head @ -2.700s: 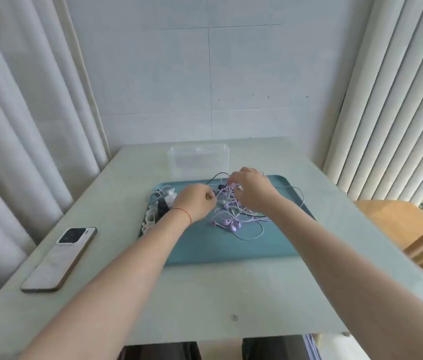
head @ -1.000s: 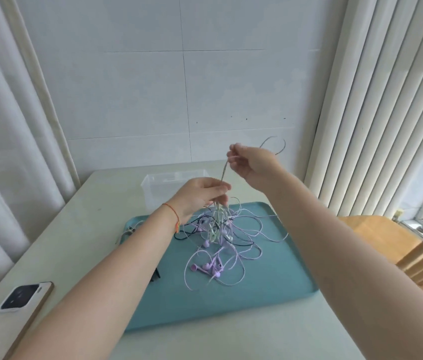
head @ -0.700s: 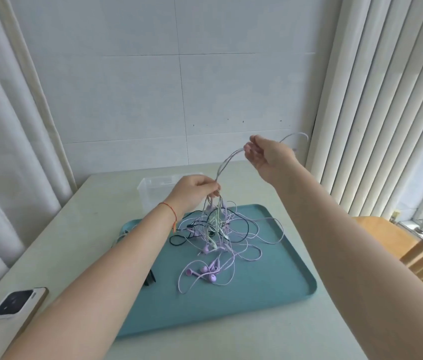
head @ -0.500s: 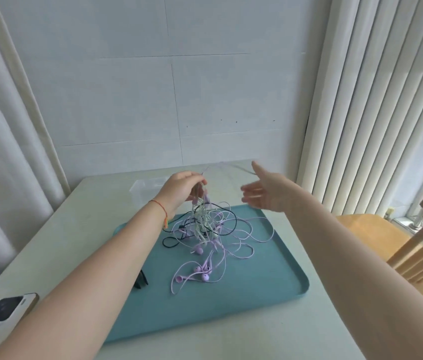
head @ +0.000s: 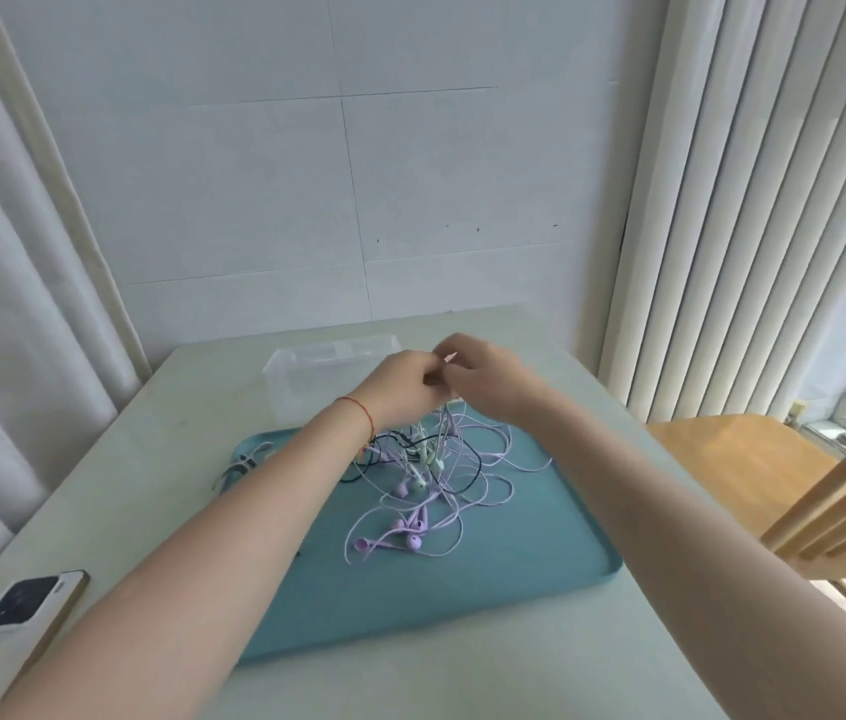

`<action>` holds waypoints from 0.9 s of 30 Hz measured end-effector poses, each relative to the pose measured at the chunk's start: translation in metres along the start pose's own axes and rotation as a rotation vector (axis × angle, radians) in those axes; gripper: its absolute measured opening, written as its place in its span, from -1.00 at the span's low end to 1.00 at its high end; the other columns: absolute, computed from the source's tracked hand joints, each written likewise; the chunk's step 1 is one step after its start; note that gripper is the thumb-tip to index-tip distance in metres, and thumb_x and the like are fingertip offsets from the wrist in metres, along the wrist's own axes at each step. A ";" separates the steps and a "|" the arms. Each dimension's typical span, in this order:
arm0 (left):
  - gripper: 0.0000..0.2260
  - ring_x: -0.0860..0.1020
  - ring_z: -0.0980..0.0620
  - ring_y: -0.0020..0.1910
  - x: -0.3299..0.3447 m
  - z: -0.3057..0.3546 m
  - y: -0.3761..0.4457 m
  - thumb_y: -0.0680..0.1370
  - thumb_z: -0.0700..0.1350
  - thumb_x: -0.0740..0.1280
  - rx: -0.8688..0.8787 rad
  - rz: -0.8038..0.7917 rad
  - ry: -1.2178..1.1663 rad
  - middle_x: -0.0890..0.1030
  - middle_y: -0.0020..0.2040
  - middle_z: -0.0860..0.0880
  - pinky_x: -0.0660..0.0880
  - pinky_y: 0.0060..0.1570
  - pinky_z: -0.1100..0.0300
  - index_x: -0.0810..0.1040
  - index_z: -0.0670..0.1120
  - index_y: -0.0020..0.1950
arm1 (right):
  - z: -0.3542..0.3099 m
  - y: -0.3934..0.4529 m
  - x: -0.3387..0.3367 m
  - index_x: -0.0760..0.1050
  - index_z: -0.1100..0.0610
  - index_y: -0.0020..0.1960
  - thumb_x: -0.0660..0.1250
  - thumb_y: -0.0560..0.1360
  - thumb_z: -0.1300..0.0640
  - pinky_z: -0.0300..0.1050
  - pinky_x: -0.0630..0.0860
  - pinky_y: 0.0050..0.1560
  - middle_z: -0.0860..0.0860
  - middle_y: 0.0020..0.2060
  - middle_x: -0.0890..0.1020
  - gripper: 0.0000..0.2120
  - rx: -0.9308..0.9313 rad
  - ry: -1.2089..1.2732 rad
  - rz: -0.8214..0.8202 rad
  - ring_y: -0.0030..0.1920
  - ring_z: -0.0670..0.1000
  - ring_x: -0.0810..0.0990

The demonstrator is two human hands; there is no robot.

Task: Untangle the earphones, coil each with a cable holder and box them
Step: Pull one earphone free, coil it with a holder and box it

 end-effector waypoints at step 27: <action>-0.89 0.57 0.09 -0.09 -0.048 -0.068 -0.019 0.50 -0.07 0.34 -0.161 0.352 -0.073 0.63 -0.19 0.10 0.44 -0.11 0.28 0.67 -0.01 -0.14 | -0.041 0.037 -0.061 0.49 0.17 -0.04 0.15 0.58 0.17 -0.19 0.33 -0.36 0.07 -0.22 0.58 -0.84 -0.033 0.116 0.404 -0.23 0.06 0.49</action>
Point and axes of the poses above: each hand's wrist, its own y-axis towards the middle knuckle, its own x-axis out of the palm, z = x × y, the point moved 10 cm from there along y, towards the middle knuckle
